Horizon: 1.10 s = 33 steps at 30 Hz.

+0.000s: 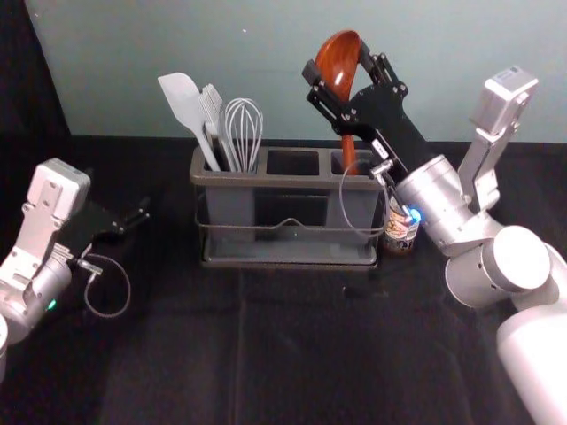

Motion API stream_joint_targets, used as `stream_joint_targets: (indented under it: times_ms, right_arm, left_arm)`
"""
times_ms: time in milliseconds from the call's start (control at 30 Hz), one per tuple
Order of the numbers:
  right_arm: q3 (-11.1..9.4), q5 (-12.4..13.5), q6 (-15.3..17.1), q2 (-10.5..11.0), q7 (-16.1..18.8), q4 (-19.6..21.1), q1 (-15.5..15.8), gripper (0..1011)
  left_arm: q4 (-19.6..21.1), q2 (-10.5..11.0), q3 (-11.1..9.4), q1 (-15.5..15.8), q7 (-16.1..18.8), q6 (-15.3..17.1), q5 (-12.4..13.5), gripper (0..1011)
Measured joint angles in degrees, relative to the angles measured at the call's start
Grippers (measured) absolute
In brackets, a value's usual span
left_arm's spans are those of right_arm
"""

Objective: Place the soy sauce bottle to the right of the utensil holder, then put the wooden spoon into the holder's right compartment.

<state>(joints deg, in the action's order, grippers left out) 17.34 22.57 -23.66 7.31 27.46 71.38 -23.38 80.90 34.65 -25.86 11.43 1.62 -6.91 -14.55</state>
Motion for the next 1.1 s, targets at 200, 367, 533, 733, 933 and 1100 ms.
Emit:
stream_joint_targets:
  times_ms: [200, 367, 533, 733, 933, 1100]
  right_arm:
    - [-0.23, -0.13, -0.17, -0.02, -0.25, -0.52, 0.78, 838]
    - [-0.39, -0.26, -0.29, -0.07, -0.28, -0.75, 1.45, 838]
    - [-0.51, -0.34, -0.44, -0.05, -0.31, -0.74, 2.26, 838]
    - [-0.66, -0.46, -0.66, -0.11, -0.37, -0.81, 3.11, 838]
    - [-0.79, -0.54, -0.76, -0.17, -0.42, -0.98, 3.62, 838]
    - [-0.89, -0.55, -0.79, -0.18, -0.46, -0.94, 4.02, 838]
  left_arm:
    - [0.0, 0.0, 0.0, 0.0, 0.0, 0.0, 0.0, 1005]
    - [0.0, 0.0, 0.0, 0.0, 0.0, 0.0, 0.0, 1005]
    - [0.0, 0.0, 0.0, 0.0, 0.0, 0.0, 0.0, 1005]
    - [0.0, 0.0, 0.0, 0.0, 0.0, 0.0, 0.0, 1005]
    - [0.0, 0.0, 0.0, 0.0, 0.0, 0.0, 0.0, 1005]
    - [0.0, 0.0, 0.0, 0.0, 0.0, 0.0, 0.0, 1005]
